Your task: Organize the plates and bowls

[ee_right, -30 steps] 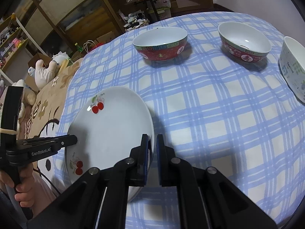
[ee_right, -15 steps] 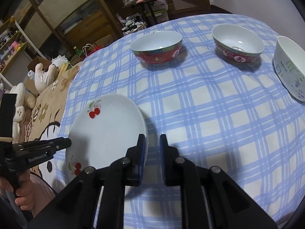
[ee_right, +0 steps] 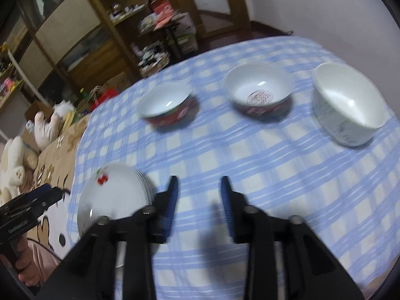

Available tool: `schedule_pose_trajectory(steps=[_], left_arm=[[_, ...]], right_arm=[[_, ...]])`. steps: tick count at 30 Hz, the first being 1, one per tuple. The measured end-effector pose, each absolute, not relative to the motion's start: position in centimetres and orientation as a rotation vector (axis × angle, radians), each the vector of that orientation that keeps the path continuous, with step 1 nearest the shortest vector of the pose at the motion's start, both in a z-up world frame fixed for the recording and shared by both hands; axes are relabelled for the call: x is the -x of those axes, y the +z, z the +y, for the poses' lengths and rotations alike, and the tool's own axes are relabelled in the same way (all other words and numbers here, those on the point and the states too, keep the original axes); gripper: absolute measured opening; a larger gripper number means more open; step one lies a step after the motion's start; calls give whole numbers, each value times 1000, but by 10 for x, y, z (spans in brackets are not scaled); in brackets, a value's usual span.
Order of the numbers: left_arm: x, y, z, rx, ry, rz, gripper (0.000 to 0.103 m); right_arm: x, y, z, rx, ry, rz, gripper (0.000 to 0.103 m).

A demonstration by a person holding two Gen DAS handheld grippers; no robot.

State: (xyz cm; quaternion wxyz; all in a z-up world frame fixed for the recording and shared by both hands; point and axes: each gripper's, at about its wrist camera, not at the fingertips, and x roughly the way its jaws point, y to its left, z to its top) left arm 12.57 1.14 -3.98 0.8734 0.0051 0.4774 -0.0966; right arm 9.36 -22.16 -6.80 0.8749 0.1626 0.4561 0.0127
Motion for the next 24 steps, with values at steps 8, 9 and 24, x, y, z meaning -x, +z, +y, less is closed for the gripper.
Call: schedule_pose_trajectory(steps=[8,9,24], left_arm=[[-144,-16,-65,-91,-297,922,92],[-149,-14,-76,-99,-307,918,94],[-195,-25,-215,-158,-450,903,95]], right_arm=[[-89,-34,-297,-356,-104,868,83],[-88,-31,-306,-355,-119,859,86],[-97,-14,-416,-284,-252,828,100]])
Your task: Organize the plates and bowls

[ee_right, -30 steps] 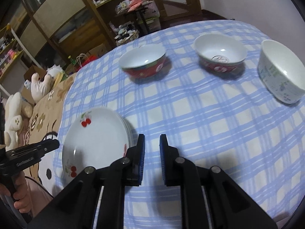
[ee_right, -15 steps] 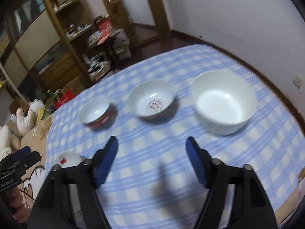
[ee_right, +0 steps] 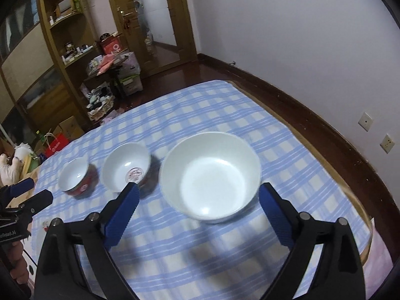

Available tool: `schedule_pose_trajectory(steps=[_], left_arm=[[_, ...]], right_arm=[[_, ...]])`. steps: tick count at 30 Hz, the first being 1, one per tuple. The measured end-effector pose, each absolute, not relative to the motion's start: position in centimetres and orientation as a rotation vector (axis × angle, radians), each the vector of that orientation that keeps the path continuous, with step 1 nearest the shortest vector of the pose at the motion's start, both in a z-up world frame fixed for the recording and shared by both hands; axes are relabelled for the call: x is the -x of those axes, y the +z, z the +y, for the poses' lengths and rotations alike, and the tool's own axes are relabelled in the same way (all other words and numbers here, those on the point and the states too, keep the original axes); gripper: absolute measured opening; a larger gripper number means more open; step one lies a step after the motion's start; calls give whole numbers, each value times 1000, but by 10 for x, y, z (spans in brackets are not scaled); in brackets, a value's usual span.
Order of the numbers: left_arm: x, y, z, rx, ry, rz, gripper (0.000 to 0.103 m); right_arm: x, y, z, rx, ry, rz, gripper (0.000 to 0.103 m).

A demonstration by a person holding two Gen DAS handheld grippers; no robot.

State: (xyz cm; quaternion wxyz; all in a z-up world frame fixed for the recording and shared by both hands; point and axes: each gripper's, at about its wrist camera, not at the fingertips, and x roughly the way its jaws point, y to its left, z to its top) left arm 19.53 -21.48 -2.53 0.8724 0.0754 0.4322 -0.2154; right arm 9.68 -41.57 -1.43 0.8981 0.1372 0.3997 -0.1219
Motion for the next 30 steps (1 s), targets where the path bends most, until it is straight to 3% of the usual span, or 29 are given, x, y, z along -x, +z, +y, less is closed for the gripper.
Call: schedule_pose_trajectory(steps=[12,30], left_arm=[[-227,-69,-297,-189,-539,971,95],[-254,-98,-352,-220,-599,1063,95]], right_arm=[[-117,-47,-465,-310,-292,853,100],[-132,-92,-504,-405,-310,911,100]])
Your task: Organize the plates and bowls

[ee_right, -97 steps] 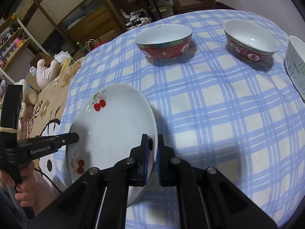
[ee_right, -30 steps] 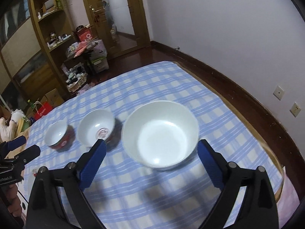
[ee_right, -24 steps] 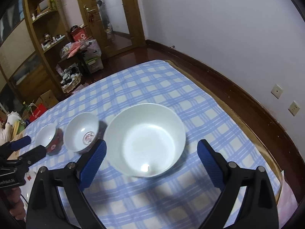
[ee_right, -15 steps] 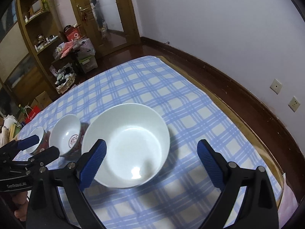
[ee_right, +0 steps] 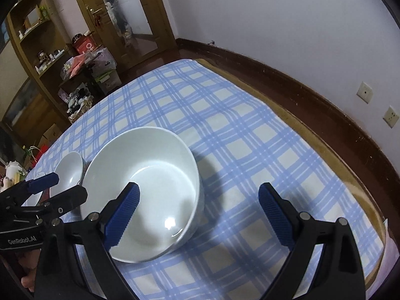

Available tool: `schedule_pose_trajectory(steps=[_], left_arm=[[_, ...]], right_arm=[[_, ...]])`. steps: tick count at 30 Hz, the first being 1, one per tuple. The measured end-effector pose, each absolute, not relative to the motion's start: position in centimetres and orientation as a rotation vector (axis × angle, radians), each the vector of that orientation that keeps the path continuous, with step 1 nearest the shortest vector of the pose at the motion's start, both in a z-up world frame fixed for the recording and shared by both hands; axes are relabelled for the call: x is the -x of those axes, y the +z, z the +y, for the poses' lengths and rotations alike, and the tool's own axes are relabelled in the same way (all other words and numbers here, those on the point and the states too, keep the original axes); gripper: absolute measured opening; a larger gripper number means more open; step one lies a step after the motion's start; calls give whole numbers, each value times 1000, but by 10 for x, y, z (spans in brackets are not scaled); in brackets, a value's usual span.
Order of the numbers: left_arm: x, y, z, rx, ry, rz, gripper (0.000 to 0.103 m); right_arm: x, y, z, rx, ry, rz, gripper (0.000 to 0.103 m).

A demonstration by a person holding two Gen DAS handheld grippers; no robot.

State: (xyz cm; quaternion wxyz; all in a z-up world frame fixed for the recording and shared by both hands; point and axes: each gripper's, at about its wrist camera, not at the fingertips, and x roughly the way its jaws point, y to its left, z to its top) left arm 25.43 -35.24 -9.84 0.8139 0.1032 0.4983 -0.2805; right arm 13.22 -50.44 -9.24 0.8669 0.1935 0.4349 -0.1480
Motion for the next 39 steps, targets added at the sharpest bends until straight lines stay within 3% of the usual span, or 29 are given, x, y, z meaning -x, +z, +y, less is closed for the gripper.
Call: schedule_pose_trajectory(steps=[2,4,6,9,12,13,14,15,17,20,39], left_arm=[[-254,-101,-356,-218,-592,1068,95],[-251,-102,-358,-214,-591,1060,88],[-248,-105,-362,-221,-581,1053,64],[-246,-112,-369,-262,-572,1066,45],[-247,-121,-371,-267,-562,1101,24],[-248,-123,-370,-251,-560,1112,23],[-249,-124,-369,-231,-561,1118,20],[-249,-125,-369,-220,-563,1121,17],[-248,-125,-371,-224,-564,1122,15],[-246,-124,-374,-244,-554,1117,14],[-196,-74,-332,-240,-512,1097,10]], right_arm=[[-134,-97,-505,-406,-309,920,100],[-135,-101,-507,-421,-304,925,100],[-136,-105,-509,-431,-310,943,100],[-140,-111,-509,-423,-305,974,94],[-142,-116,-508,-407,-310,999,72],[-143,-117,-508,-409,-307,1003,59],[-144,-119,-508,-415,-303,1010,40],[-145,-121,-508,-422,-299,1020,35],[-148,-123,-507,-437,-278,1022,24],[-152,-123,-502,-416,-281,1033,16],[-114,-82,-463,-369,-316,1020,12]])
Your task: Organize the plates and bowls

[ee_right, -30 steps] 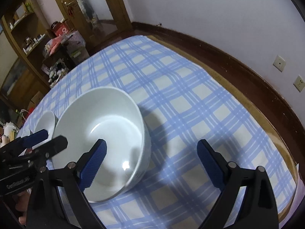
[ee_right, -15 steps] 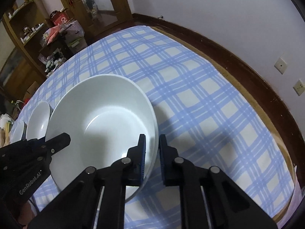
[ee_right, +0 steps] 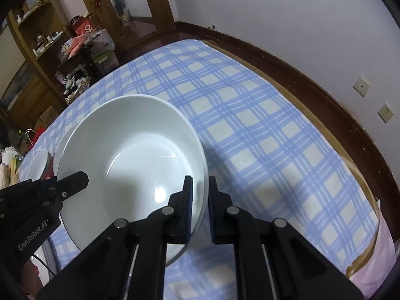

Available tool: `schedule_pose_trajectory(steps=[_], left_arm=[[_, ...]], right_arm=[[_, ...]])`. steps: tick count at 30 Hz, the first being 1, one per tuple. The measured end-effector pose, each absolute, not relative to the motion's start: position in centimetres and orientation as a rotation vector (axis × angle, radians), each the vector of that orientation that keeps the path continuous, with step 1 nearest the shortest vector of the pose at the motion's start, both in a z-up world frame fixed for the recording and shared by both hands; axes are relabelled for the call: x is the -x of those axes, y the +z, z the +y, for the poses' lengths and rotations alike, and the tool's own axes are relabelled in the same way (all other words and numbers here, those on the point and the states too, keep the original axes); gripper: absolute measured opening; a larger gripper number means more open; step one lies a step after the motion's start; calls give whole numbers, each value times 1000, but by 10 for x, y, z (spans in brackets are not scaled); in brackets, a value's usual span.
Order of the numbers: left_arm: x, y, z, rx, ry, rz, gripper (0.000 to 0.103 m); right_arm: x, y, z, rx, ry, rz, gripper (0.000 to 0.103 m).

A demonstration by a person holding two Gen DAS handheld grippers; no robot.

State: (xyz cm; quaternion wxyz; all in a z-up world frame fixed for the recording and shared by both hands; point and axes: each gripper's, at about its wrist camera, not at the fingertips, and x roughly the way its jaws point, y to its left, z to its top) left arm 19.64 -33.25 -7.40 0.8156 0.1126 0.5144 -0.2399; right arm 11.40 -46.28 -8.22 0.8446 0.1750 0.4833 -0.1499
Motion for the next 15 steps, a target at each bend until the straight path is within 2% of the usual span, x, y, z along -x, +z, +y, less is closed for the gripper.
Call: schedule_pose_trajectory(steps=[15], left_arm=[[-137,-62,-273,-193,-489,1082,9]], right_arm=[[-53,-61,-407,-354,-265,1019,12]])
